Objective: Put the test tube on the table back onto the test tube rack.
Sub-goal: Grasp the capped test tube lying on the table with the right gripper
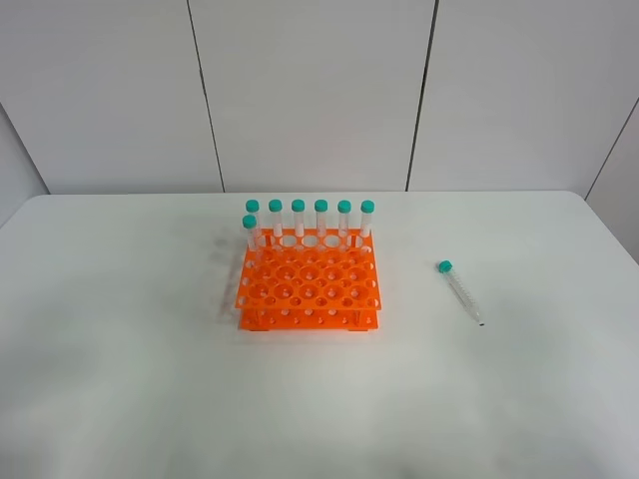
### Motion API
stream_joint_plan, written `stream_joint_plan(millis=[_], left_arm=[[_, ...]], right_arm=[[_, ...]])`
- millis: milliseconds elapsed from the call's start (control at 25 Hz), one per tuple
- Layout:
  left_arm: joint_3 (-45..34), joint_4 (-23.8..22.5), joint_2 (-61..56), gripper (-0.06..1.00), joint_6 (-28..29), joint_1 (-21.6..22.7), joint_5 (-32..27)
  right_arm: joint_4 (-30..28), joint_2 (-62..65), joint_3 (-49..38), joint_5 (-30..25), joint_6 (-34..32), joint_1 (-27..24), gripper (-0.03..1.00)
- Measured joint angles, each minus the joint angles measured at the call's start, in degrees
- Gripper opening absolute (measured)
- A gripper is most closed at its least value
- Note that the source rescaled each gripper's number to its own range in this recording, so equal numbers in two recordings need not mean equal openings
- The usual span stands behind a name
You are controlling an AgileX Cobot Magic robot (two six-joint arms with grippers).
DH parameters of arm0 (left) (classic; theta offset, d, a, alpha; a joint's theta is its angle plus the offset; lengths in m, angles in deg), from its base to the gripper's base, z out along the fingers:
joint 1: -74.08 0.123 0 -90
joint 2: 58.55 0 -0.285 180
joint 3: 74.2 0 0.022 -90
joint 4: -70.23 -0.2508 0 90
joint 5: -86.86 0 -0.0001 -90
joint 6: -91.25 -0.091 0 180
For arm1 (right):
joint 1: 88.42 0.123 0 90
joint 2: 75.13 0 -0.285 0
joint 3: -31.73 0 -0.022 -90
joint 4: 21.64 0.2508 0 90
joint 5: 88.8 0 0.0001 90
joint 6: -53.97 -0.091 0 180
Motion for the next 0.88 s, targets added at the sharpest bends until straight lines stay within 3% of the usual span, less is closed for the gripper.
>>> stream_joint_plan(millis=[520,880], left_arm=[[0.0,0.0,0.0,0.8,0.0,0.0,0.0],[0.0,0.0,0.0,0.8,0.0,0.0,0.0]], right_arm=[[-0.12,-3.47,1.37,-0.14,0.0,0.0,1.0],[-0.17,-37.49,14.18,-0.14,0.0,0.0,1.0]])
